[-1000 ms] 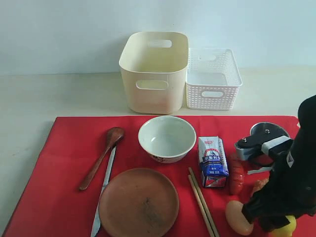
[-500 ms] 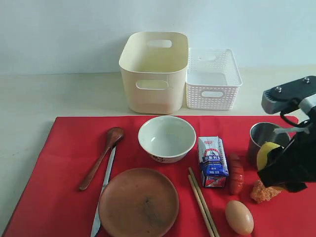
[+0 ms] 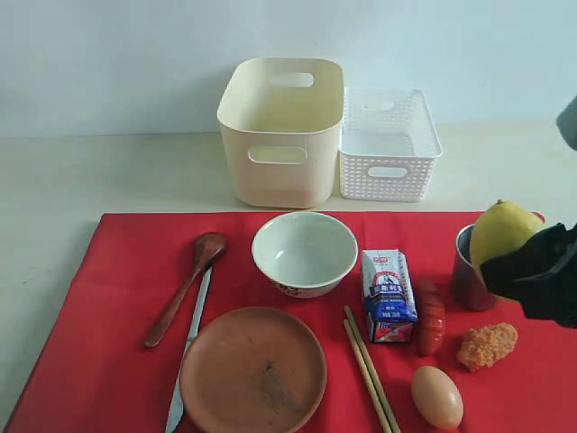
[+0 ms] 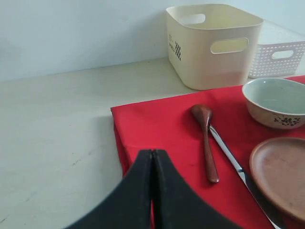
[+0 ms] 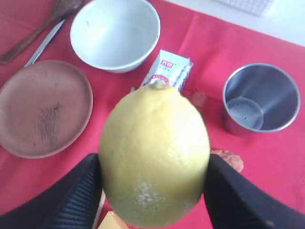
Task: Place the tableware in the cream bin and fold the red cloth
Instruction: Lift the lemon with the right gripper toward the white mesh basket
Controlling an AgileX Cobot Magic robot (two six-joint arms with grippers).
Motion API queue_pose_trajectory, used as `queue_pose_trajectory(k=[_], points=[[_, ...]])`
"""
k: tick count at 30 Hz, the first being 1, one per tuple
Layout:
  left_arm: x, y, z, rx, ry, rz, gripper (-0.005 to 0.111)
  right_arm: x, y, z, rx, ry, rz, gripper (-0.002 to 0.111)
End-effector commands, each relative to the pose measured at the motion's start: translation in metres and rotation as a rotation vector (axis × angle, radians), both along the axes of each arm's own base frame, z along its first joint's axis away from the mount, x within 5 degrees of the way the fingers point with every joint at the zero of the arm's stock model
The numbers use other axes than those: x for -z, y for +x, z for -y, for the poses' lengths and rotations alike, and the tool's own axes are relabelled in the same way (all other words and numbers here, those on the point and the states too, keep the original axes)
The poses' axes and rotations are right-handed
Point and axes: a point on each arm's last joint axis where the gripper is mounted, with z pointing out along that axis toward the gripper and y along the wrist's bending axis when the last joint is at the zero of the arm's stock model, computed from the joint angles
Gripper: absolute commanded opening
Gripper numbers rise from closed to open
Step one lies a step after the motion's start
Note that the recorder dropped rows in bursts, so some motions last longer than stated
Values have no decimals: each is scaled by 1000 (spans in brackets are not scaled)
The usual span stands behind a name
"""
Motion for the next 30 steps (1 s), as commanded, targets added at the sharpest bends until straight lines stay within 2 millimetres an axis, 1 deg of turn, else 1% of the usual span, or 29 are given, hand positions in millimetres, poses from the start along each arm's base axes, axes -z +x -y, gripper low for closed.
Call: queue_pose_trajectory(k=[1,5,8,11,13,17,21,23,25,30], points=[[0,0,0,-4,0,10,0,-11,-6,3,-7,36,93,0],[0,0,0,-4,0,10,0,-15,-6,3,-4,49,127,0],[0,0,0,-4,0,10,0,-19,-2,2,2,75,189,0],[0,0,0,-4,0,10,0,-27,7,0,1,77,260,0],[0,0,0,-4,0,10,0,-33,17,-5,-2,61,263,0],[0,0,0,-4,0,10,0,-45,49,-18,-10,24,240,0],[0,0,0,-4,0,10,0,-45,85,-33,-23,-34,218,0],[0,0,0,-4,0,10,0,-41,104,-40,-19,-58,199,0],[0,0,0,-4,0,10,0,-36,126,-42,5,-68,176,0],[0,0,0,-4,0,10,0,-21,175,-38,76,-86,125,0]])
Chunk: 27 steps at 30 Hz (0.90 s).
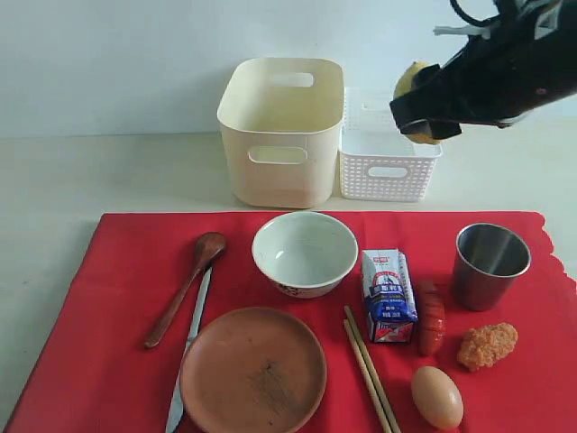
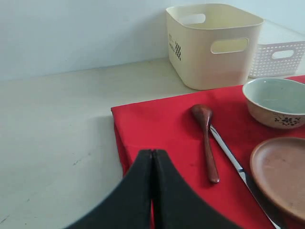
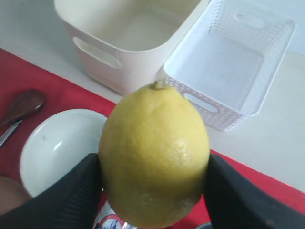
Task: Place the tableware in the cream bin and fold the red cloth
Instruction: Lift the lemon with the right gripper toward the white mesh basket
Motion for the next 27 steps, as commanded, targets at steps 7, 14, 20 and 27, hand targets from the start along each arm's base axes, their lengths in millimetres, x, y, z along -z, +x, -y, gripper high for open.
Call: queue_pose_trajectory(k=[7,14,20,27], points=[[0,0,0,-4,-2,10,0,31,97,14,114,-26,-35,0],[0,0,0,-4,-2,10,0,42,142,10,118,-21,-23,0],[0,0,0,-4,-2,10,0,54,175,2,106,-37,-18,0],[0,0,0,-4,-2,10,0,80,211,-1,109,-62,-38,0]])
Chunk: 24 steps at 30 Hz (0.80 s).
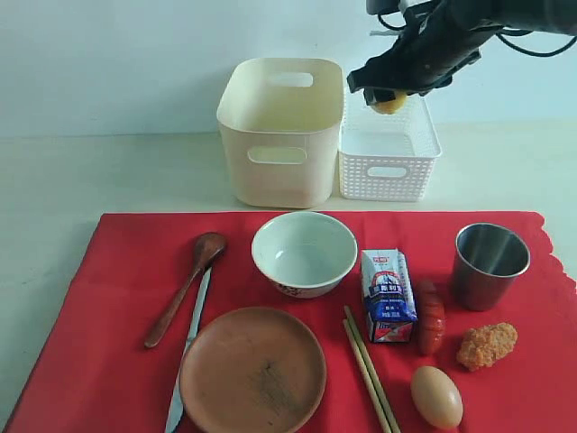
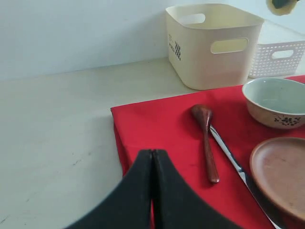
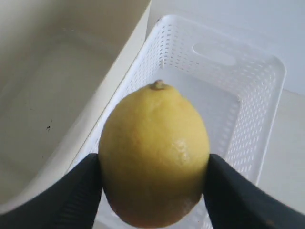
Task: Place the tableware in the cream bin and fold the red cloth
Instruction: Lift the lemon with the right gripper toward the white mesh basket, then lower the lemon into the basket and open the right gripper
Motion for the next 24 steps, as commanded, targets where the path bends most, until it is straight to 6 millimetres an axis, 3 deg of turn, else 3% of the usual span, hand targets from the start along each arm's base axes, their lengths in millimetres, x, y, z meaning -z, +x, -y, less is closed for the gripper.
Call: queue_pose_trajectory(k=[1,7,16,21,24], points=[[0,0,0,-4,-2,10,0,18,24,6,7,-35,-5,0],[0,0,0,-4,-2,10,0,50,45,19,38,-50,-69,0],[0,0,0,-4,-2,10,0,93,53,19,-29,-114,-120,0],[0,0,0,-4,-2,10,0,99,54,19,-43,-125,-121,0],[0,0,0,-4,-2,10,0,99,54,19,-43,-125,-119,8]])
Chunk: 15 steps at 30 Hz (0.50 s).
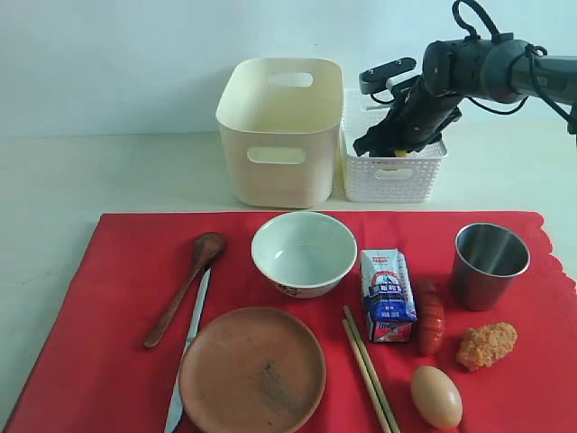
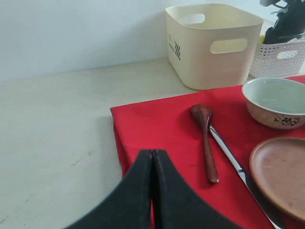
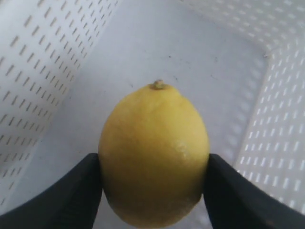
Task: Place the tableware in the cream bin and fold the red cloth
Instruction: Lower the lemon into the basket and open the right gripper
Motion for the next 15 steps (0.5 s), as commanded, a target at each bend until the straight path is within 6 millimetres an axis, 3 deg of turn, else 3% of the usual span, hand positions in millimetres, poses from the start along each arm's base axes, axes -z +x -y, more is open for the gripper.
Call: queue_pose_trajectory(k=[1,10,15], points=[[0,0,0,-4,-2,10,0,-7,3,0,-10,1,42,12],[0,0,0,-4,-2,10,0,-16,3,0,-10,3,54,57],[0,0,0,-4,-2,10,0,-36,-1,1,-10,5,64,66]])
